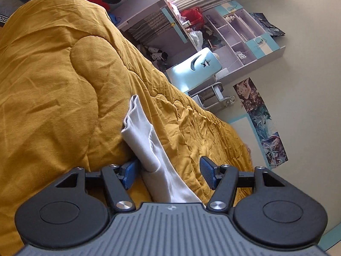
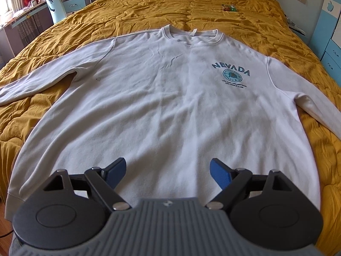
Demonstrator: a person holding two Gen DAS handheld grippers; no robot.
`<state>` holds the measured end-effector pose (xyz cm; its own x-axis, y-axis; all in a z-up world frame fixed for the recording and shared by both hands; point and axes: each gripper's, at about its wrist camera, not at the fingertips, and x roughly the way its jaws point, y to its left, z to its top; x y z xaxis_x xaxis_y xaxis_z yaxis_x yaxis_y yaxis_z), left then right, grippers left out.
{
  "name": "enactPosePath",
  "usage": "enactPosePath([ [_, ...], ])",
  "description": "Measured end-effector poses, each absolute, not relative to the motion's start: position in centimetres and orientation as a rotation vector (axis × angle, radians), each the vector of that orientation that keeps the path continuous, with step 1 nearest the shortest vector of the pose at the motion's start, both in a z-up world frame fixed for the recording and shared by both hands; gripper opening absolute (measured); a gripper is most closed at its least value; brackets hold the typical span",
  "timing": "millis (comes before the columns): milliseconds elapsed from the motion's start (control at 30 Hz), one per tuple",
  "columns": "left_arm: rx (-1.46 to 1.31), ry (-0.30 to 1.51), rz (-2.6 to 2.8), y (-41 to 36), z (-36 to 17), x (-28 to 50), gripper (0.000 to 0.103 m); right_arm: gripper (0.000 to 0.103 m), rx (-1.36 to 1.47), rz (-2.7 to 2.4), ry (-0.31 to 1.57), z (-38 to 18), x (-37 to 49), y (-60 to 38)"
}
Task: Fold small clothes
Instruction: 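Lift the sleeve with the left tool and lay it across the sweatshirt body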
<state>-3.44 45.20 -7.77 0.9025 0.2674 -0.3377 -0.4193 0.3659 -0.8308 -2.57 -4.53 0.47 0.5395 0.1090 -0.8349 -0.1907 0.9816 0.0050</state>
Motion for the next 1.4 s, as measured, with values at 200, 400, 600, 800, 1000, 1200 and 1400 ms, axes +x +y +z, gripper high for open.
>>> enactPosePath([
  [200, -1.001, 0.263, 0.547, 45.0, -7.2, -1.9, 0.030, 0.082, -0.080, 0.149, 1.012, -0.5, -2.4, -5.3],
  [400, -0.899, 0.289, 0.591, 43.7, -4.9, -0.9, 0.007, 0.082, -0.050, 0.115, 0.997, -0.4, -1.8, -7.1],
  [600, -0.811, 0.224, 0.450, 41.2, 0.5, 2.5, 0.006, 0.082, 0.008, 0.068, 0.965, -0.4, -1.5, -10.4],
  [800, -0.677, 0.188, 0.336, 35.1, 7.1, 9.1, 0.006, 0.082, 0.068, 0.010, 0.924, -0.4, -1.6, -14.5],
  [1000, -0.670, 0.133, 0.120, 26.0, 11.9, 13.9, 0.006, 0.082, 0.181, -0.043, 0.903, -0.6, -2.3, -19.2],
  [1200, -0.598, 0.185, -0.063, 13.7, 12.4, 17.0, 0.006, 0.082, 0.201, -0.102, 0.846, -0.1, -2.7, -23.4],
  [1400, -0.394, 0.317, -0.185, 1.2, 7.9, 19.8, 0.006, 0.082, 0.333, -0.138, 0.813, -0.6, -3.7, -28.4],
])
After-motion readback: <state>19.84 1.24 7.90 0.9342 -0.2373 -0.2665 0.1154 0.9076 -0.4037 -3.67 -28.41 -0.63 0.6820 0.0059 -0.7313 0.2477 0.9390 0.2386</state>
